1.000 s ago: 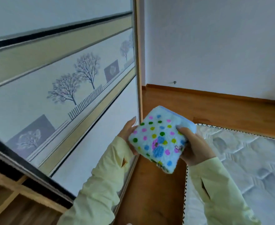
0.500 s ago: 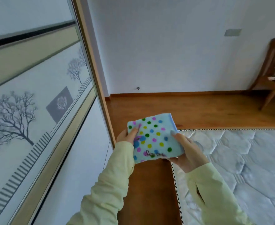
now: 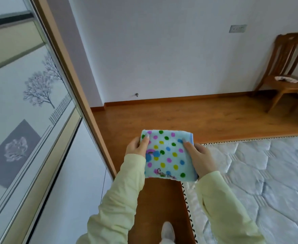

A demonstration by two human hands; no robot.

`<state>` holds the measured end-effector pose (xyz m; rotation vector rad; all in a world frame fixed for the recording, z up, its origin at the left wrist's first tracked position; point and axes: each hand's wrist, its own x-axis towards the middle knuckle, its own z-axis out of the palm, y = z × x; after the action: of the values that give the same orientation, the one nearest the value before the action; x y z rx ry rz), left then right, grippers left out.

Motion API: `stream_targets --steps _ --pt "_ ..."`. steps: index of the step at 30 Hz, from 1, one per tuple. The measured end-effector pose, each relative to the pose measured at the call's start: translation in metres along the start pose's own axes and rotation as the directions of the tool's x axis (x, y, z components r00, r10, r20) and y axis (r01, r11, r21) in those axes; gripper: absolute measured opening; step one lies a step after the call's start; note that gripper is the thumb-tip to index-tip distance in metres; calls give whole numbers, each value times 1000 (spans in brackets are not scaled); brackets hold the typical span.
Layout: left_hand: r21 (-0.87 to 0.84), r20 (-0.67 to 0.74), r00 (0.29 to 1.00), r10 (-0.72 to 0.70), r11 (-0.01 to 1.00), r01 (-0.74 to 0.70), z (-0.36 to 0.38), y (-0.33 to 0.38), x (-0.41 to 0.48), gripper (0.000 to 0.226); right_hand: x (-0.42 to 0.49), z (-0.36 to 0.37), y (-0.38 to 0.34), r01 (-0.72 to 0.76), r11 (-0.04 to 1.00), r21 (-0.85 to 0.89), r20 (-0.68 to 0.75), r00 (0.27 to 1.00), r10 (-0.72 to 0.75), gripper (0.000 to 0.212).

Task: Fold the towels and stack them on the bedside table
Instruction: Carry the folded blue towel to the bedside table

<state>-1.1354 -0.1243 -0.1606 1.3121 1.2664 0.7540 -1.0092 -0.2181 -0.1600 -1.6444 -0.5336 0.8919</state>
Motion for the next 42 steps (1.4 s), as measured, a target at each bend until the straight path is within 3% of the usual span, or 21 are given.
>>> stream_targets --steps 7,18,24,29,34,37,42 --pt "47 -88 996 -20 999 24 30 34 98 21 107 15 -36 34 996 -81 -41 998 -37 30" --pt "-42 -144 982 -125 992 120 49 88 217 43 240 46 -89 -22 998 -51 62 998 26 23" --pt "-54 -90 989 -119 992 115 55 104 293 31 301 70 -107 -62 998 13 39 997 61 19" --pt "-16 -62 998 -10 1000 9 65 122 373 24 365 91 -123 -21 998 58 -40 999 24 25" --pt "7 13 997 81 997 -81 83 150 436 34 417 97 -141 9 997 72 -133 991 1 26" --pt "4 77 993 84 996 -85 101 157 470 17 442 94 -147 16 995 98 -190 982 3 26" --pt "25 172 980 102 994 -107 136 169 514 11 485 81 -154 -8 991 136 -265 963 44 24"
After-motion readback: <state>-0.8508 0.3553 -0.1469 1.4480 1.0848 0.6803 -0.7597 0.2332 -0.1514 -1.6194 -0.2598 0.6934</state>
